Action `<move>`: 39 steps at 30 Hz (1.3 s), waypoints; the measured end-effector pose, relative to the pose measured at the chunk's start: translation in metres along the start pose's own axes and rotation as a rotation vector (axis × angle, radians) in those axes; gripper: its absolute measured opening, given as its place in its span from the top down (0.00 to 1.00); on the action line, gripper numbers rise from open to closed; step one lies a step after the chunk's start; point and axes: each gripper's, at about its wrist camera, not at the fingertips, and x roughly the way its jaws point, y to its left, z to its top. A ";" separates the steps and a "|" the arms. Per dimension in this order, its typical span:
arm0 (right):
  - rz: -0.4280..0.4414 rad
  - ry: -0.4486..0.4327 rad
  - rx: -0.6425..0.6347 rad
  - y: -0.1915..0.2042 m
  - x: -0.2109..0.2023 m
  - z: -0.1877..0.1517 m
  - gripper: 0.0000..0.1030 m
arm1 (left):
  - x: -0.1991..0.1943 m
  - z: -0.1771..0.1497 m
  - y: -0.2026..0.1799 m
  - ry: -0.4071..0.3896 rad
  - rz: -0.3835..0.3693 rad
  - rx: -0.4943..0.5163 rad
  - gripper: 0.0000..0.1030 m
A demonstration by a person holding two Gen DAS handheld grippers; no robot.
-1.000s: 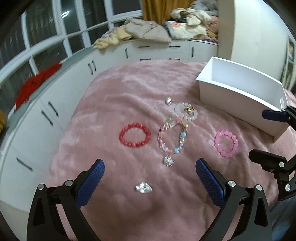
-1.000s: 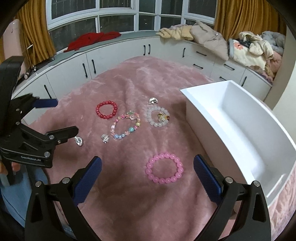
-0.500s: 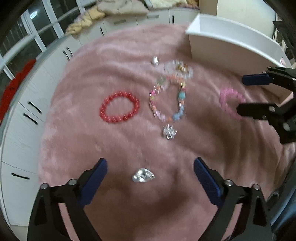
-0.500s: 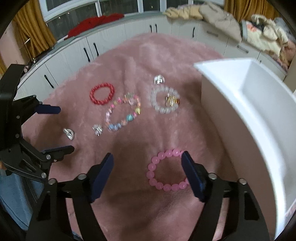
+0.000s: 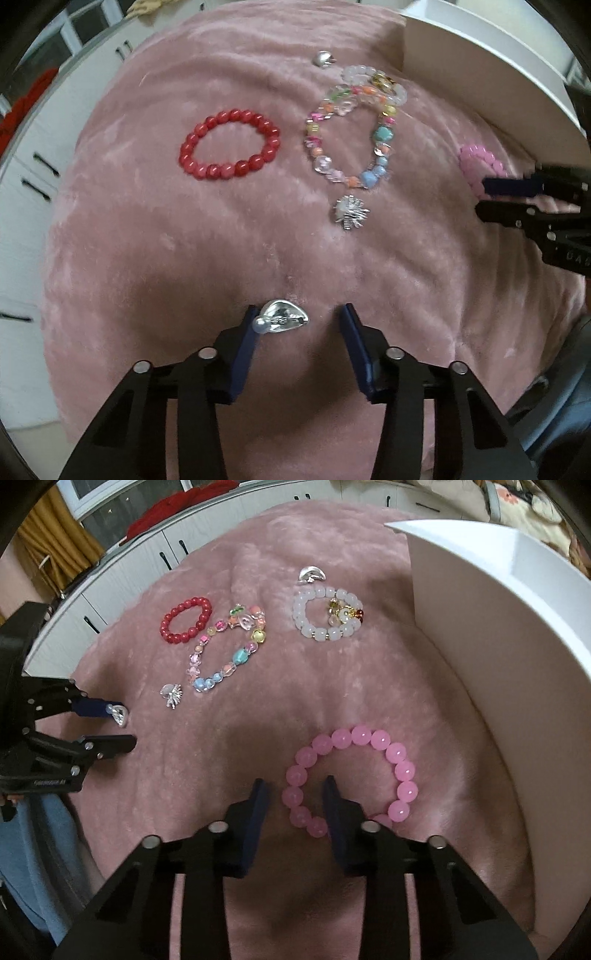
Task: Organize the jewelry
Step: 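Grasp the silver charm with the left tool while the right tool grasps the pink bracelet, then carry the silver charm and pink bracelet into the white box and release both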
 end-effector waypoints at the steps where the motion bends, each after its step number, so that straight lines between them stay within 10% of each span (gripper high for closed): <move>1: 0.010 -0.002 0.004 -0.001 -0.001 0.000 0.76 | 0.000 -0.001 0.005 -0.001 -0.010 -0.021 0.63; 19: 0.098 -0.090 0.024 -0.001 -0.033 0.001 0.93 | -0.033 -0.009 -0.010 -0.084 0.024 0.002 0.71; 22: 0.030 -0.074 0.012 -0.003 -0.028 0.000 0.84 | -0.033 -0.010 -0.013 -0.083 0.030 0.009 0.71; 25: -0.007 -0.065 0.002 -0.004 -0.020 0.000 0.54 | -0.025 -0.001 -0.020 -0.095 0.037 0.015 0.71; 35: -0.042 -0.001 -0.038 -0.004 0.009 -0.001 0.67 | -0.024 -0.004 -0.023 -0.101 0.036 0.008 0.71; 39: 0.000 0.005 -0.036 0.003 0.015 -0.004 0.87 | -0.023 -0.004 -0.023 -0.102 0.039 0.006 0.71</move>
